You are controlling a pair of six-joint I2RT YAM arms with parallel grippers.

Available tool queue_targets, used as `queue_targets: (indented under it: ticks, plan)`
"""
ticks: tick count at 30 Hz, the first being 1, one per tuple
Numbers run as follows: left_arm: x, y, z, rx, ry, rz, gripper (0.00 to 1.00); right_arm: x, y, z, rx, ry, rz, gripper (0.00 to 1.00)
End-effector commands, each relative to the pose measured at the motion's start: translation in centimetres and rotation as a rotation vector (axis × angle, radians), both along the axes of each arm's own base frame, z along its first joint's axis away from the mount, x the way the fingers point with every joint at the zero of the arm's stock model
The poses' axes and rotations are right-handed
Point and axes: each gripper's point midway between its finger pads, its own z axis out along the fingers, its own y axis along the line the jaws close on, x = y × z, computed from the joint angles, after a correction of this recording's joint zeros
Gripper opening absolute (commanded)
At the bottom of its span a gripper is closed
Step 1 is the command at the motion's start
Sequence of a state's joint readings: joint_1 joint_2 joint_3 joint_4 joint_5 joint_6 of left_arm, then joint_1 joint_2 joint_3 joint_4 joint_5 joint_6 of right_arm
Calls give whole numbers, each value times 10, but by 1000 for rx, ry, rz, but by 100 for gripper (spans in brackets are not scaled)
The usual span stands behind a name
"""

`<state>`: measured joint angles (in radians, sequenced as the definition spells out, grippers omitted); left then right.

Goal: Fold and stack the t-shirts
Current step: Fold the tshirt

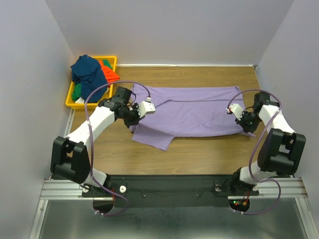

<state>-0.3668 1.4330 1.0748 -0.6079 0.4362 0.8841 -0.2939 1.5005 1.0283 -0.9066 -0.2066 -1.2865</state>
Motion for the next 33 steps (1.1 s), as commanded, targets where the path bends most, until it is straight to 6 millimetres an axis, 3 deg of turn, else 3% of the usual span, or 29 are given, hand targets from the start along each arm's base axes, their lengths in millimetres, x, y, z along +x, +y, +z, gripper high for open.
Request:
queue_targets:
  ticks: [1, 8, 9, 14, 24, 33]
  plan:
    - [15, 2, 35, -64, -47, 31, 0, 15, -7, 12, -7, -13, -11, 1]
    - [49, 5, 54, -79, -90, 64, 0, 48, -14, 12, 11, -15, -23, 1]
    - [53, 5, 51, -79, -79, 70, 0, 51, -15, 6, 16, 3, -23, 1]
    - [77, 1, 57, -99, -95, 87, 0, 82, -22, 9, 24, -26, -30, 1]
    - [99, 7, 37, -94, -43, 117, 0, 113, -25, 2, -4, -19, 28, 2]
    - [107, 22, 22, -89, -5, 155, 0, 137, -12, 1, -40, -27, 93, 5]
